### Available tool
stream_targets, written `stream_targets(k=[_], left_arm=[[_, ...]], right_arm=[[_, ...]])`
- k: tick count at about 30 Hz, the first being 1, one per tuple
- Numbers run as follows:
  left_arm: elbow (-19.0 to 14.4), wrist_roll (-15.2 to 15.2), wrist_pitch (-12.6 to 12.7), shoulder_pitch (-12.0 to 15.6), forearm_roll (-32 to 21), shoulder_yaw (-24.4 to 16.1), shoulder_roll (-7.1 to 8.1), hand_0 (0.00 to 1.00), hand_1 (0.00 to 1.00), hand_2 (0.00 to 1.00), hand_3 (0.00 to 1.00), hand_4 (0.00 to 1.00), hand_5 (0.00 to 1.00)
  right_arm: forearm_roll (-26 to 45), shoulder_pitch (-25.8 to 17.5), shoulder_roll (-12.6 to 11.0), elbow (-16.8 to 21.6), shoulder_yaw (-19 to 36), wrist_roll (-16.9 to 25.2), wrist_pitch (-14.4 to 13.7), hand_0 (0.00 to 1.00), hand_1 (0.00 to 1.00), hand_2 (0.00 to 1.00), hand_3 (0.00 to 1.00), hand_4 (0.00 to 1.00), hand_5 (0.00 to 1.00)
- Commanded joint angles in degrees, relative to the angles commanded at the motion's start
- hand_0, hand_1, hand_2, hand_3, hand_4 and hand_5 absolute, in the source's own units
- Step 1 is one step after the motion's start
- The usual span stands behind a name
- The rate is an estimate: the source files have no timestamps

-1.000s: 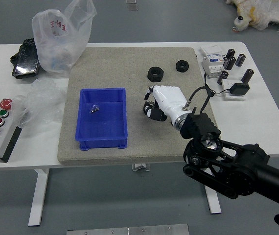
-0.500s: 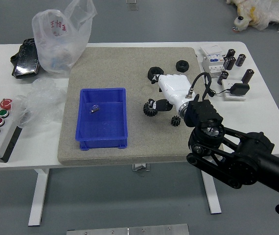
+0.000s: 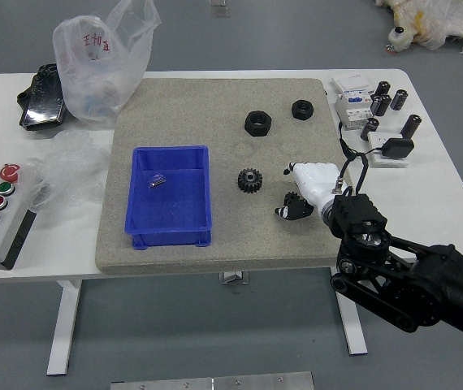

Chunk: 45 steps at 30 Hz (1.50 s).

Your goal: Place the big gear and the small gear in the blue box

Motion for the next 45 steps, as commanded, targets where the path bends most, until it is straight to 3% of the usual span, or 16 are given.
stream_targets(k=[2, 3, 8, 9, 37, 39, 45], left_arm=[[0.01, -0.02, 0.01, 0.0, -0.01, 0.01, 0.0, 0.71, 0.536, 0.546, 0.682, 0.704, 0.523], [0.01, -0.02, 0.01, 0.0, 0.0, 0.01, 0.01, 0.71, 0.536, 0.546, 0.682, 0.704, 0.523], [0.02, -0.04, 0.02, 0.04, 0.06, -0.02, 0.08, 0.71, 0.536, 0.546, 0.681, 0.702, 0.523], [0.02, -0.03, 0.01, 0.05, 0.07, -0.03, 0.08, 0.71, 0.537, 0.546, 0.681, 0.701, 0.522], [-0.08, -0.01, -0.06, -0.11, -0.29, 0.27, 0.02, 0.71, 0.539, 0.546, 0.683, 0.702, 0.528], [-0.08, -0.01, -0.06, -0.12, -0.27, 0.24, 0.01, 0.71, 0.539, 0.547, 0.682, 0.702, 0.529], [-0.1, 0.07, -0.06, 0.03, 0.0, -0.05, 0.07, 0.71, 0.539, 0.548, 0.682, 0.702, 0.527]], right_arm=[[0.3, -0.07, -0.11, -0.74, -0.21, 0.0, -0.2, 0.286, 0.615, 0.69, 0.706, 0.888, 0.375], [0.45, -0.09, -0.17, -1.06, -0.28, 0.0, -0.38, 0.244, 0.465, 0.567, 0.654, 0.692, 0.275], [1.16, -0.14, -0.29, -2.05, -0.48, 0.0, -2.27, 0.244, 0.465, 0.567, 0.654, 0.692, 0.275], [1.27, -0.14, -0.23, -2.15, -0.58, 0.0, -2.65, 0.205, 0.403, 0.458, 0.637, 0.579, 0.276], [4.08, 0.74, 0.97, -3.41, -3.44, 2.16, -7.04, 0.201, 0.403, 0.391, 0.566, 0.539, 0.289], [4.3, 0.9, 1.04, -3.27, -3.57, 2.24, -7.24, 0.2, 0.401, 0.378, 0.514, 0.493, 0.306], [4.81, 3.5, 2.02, -0.79, -4.56, 2.28, -7.82, 0.2, 0.404, 0.378, 0.507, 0.482, 0.31]])
